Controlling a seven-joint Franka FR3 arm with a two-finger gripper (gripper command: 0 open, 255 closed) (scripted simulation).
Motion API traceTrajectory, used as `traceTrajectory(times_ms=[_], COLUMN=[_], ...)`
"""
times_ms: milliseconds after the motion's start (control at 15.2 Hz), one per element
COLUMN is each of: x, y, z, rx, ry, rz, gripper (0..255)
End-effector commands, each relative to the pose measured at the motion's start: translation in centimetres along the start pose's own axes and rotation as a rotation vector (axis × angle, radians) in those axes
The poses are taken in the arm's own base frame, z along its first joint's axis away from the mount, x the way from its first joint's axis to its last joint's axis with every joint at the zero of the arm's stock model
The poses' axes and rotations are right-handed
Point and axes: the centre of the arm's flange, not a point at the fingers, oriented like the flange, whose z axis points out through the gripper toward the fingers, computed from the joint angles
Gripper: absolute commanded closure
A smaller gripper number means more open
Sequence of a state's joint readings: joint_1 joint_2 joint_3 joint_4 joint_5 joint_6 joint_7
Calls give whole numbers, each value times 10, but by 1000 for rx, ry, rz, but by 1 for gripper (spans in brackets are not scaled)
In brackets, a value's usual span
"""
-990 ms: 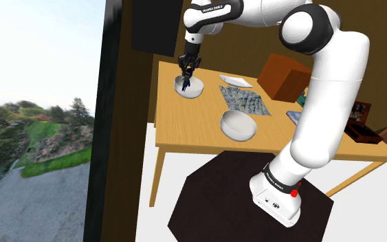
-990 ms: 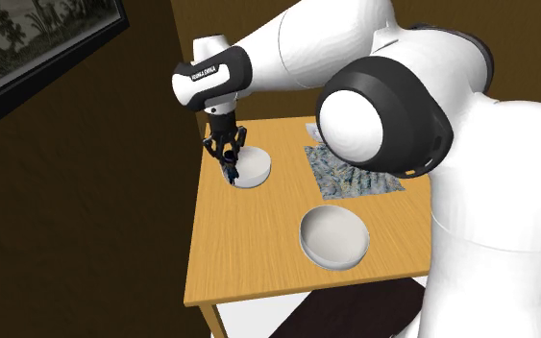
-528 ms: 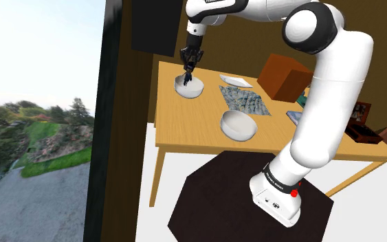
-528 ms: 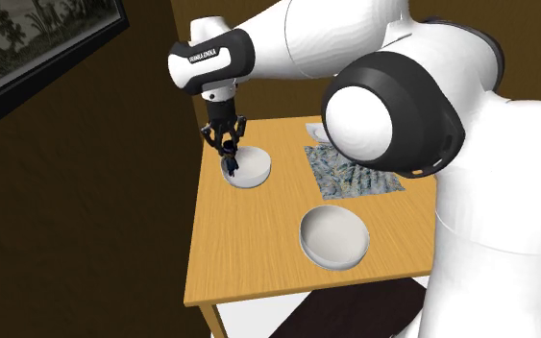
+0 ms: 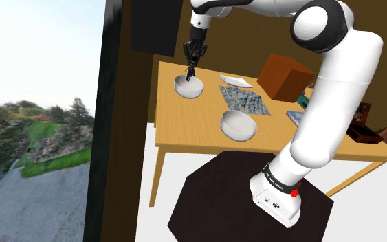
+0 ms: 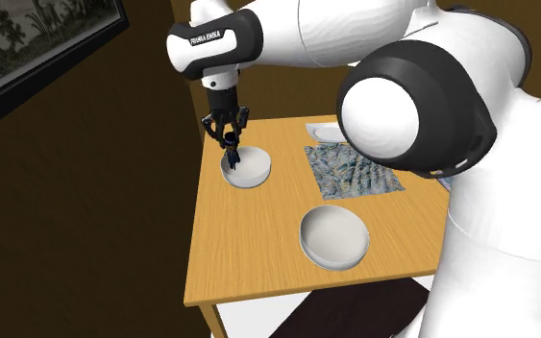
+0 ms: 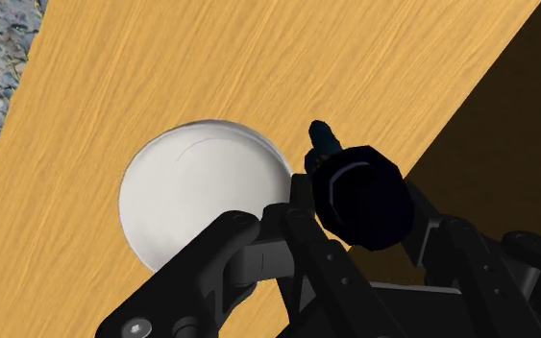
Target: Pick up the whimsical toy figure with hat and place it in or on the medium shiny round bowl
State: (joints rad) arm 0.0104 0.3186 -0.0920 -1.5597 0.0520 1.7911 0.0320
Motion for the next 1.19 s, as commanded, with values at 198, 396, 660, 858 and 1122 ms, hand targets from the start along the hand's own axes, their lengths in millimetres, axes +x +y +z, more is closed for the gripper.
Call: traceTrajectory(times_ms=[198, 396, 660, 858, 1122], x=[-59, -95, -144, -180, -229], y=[27, 43, 64, 79, 100], z=[-3, -5, -7, -9, -11], rx=[0, 0, 0, 0, 0], ry=[0, 0, 0, 0, 0], rz=[0, 0, 0, 0, 0], gripper=[255, 255, 255, 255, 255])
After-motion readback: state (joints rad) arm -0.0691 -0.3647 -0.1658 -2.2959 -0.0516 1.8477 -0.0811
